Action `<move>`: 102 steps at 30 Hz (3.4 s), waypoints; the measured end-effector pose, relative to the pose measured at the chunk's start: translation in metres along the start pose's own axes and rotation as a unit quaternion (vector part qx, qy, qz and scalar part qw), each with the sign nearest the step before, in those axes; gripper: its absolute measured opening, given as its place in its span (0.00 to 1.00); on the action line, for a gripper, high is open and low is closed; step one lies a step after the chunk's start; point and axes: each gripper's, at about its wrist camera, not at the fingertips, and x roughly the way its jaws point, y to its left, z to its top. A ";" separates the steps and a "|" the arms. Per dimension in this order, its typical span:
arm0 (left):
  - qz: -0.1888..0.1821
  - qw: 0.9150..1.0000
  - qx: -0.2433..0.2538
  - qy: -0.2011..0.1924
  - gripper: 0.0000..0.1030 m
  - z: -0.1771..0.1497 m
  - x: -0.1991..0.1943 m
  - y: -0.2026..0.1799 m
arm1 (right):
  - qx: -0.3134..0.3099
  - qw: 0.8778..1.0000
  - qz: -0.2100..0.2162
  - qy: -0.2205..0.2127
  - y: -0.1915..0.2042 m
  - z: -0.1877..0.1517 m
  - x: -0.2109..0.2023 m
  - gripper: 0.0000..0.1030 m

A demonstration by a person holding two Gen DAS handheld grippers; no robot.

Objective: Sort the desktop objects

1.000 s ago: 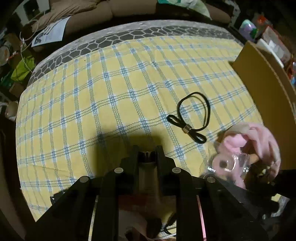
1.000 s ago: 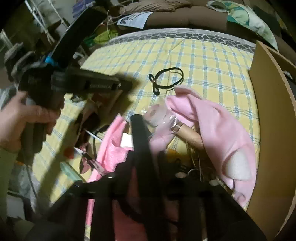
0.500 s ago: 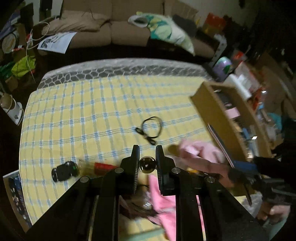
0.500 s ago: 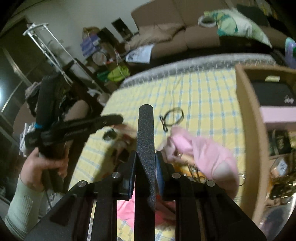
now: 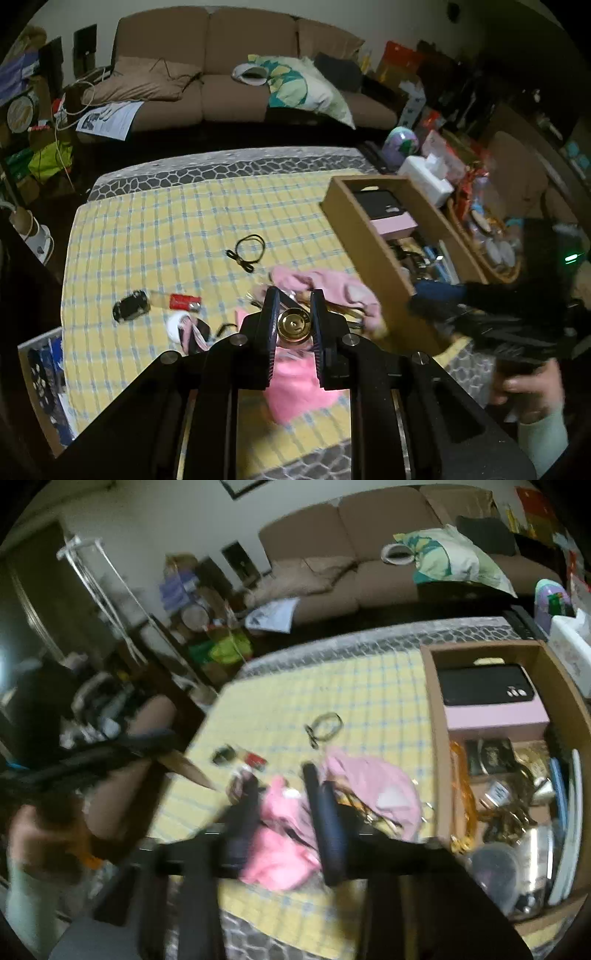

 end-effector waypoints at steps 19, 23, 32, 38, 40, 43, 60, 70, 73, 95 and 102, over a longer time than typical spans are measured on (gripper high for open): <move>-0.038 0.999 -0.019 0.001 0.15 -0.035 -0.035 0.007 | 0.002 0.986 -0.044 0.163 -0.015 -0.016 0.153 0.19; -0.039 0.999 -0.019 -0.003 0.15 -0.035 -0.043 0.006 | 0.021 0.990 -0.028 0.136 -0.008 -0.011 0.125 0.18; -0.051 0.998 -0.008 -0.021 0.15 -0.029 -0.074 -0.034 | 0.001 0.999 -0.027 0.036 0.015 0.017 -0.003 0.10; -0.065 0.998 0.010 -0.022 0.15 -0.017 -0.074 -0.093 | -0.001 0.999 -0.042 -0.018 -0.003 0.025 -0.095 0.10; -0.063 0.998 0.024 -0.018 0.15 -0.014 -0.068 -0.116 | 0.004 0.999 -0.050 -0.020 -0.018 0.024 -0.118 0.10; -0.067 0.997 0.024 -0.013 0.15 -0.013 -0.057 -0.137 | 0.011 0.998 -0.058 -0.010 -0.040 0.014 -0.140 0.13; -0.024 1.000 -0.007 0.005 0.15 -0.050 -0.059 -0.092 | -0.228 0.949 -0.125 0.180 0.022 -0.055 -0.017 0.52; -0.046 0.999 -0.024 -0.002 0.15 -0.062 -0.068 -0.032 | -0.325 0.863 -0.222 0.315 0.012 -0.067 0.081 0.52; -0.049 0.998 -0.034 0.000 0.15 -0.064 -0.062 -0.017 | -0.348 0.839 -0.238 0.343 0.009 -0.077 0.099 0.52; -0.057 0.998 -0.018 0.012 0.15 -0.050 -0.047 -0.081 | -0.170 0.957 -0.160 0.169 -0.004 -0.009 -0.053 0.18; -0.075 0.997 0.012 0.022 0.15 -0.028 -0.016 -0.151 | -0.093 0.970 -0.192 0.112 -0.079 -0.002 -0.112 0.18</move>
